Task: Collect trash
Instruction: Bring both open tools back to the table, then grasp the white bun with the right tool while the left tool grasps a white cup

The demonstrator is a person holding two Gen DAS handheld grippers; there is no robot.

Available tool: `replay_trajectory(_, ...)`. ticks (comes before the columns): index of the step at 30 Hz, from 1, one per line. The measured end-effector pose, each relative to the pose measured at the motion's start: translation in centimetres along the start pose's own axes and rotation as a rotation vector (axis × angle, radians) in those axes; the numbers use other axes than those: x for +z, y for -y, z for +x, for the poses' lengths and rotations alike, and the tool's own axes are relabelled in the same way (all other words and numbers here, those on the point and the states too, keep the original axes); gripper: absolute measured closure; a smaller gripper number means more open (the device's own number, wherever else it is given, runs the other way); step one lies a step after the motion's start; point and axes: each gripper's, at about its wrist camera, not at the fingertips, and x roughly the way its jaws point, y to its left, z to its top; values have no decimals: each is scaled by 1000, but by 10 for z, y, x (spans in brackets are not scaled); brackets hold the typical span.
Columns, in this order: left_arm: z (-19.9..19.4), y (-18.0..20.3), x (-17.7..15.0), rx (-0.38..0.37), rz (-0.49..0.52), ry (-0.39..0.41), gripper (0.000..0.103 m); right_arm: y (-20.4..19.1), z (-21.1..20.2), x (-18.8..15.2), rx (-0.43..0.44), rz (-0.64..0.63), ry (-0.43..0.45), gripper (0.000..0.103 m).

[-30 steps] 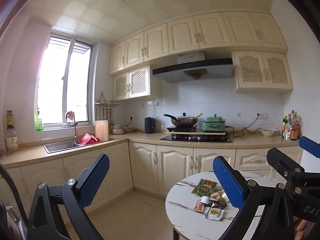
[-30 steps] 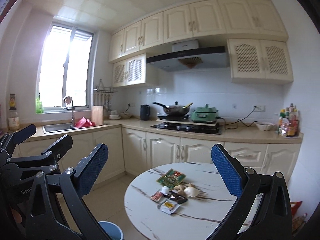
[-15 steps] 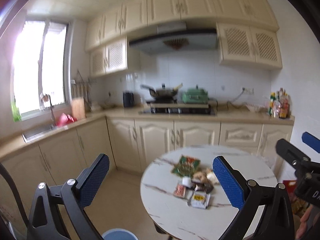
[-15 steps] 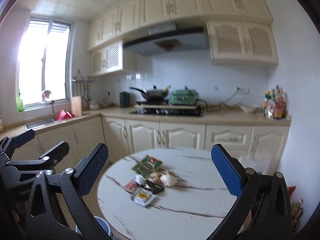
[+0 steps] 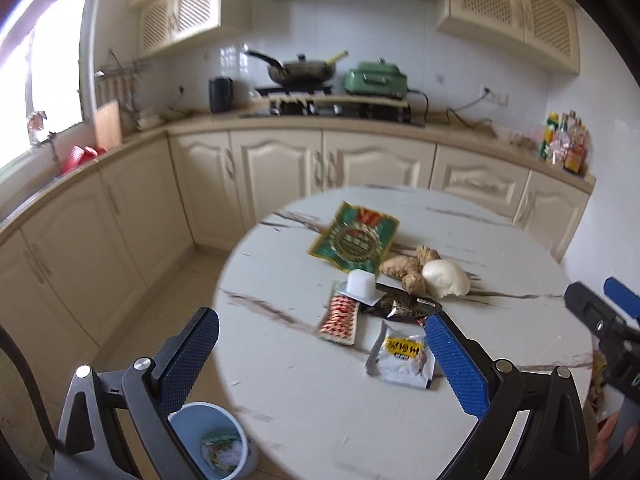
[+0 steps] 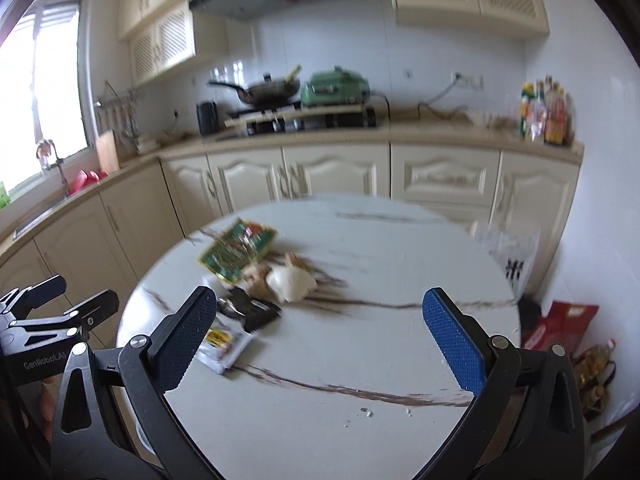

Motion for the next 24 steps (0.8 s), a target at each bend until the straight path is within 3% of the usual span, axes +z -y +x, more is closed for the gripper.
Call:
replay_trajectory(10, 121, 8, 55, -25, 8, -156, 3, 24, 85, 7, -8, 1, -139, 0)
replay_trajectory(12, 137, 7, 57, -38, 7, -178, 9, 25, 100, 10, 17, 0, -170, 0)
replay_trajectory(18, 186, 0, 68, -103, -11, -253, 41, 22, 133, 12, 51, -15, -239, 0)
replay_trajectory(24, 202, -1, 74, -140, 21, -235, 69, 14, 157, 9, 100, -42, -289, 0)
